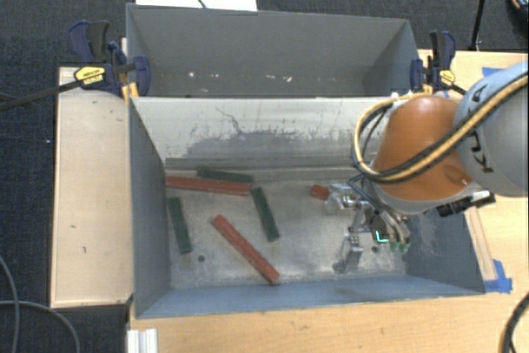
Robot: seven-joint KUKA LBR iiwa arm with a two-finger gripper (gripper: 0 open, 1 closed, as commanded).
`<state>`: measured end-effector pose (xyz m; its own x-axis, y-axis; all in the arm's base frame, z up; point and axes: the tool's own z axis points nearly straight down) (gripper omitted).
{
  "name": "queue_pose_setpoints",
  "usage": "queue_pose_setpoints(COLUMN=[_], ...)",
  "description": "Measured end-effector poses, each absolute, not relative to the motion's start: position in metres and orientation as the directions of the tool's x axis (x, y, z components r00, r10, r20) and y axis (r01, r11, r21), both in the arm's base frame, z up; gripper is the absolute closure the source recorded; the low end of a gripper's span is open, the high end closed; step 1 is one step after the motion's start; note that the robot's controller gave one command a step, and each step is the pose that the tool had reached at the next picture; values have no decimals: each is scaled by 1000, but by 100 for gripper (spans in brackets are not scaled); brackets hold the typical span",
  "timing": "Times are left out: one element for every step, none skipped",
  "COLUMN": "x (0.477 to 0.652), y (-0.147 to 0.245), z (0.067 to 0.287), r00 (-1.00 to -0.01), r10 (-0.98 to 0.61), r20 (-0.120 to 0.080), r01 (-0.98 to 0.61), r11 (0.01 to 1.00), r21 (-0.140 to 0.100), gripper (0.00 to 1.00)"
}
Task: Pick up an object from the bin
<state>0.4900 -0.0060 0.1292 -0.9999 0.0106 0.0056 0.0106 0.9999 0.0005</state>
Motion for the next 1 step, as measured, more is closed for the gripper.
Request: queue_pose_setpoints(x=[572], y=[76], z=[106], r00=[-998], r10=[-67], r20=[-8], r01=[-67], r11=[998], r21=[4], gripper=[0])
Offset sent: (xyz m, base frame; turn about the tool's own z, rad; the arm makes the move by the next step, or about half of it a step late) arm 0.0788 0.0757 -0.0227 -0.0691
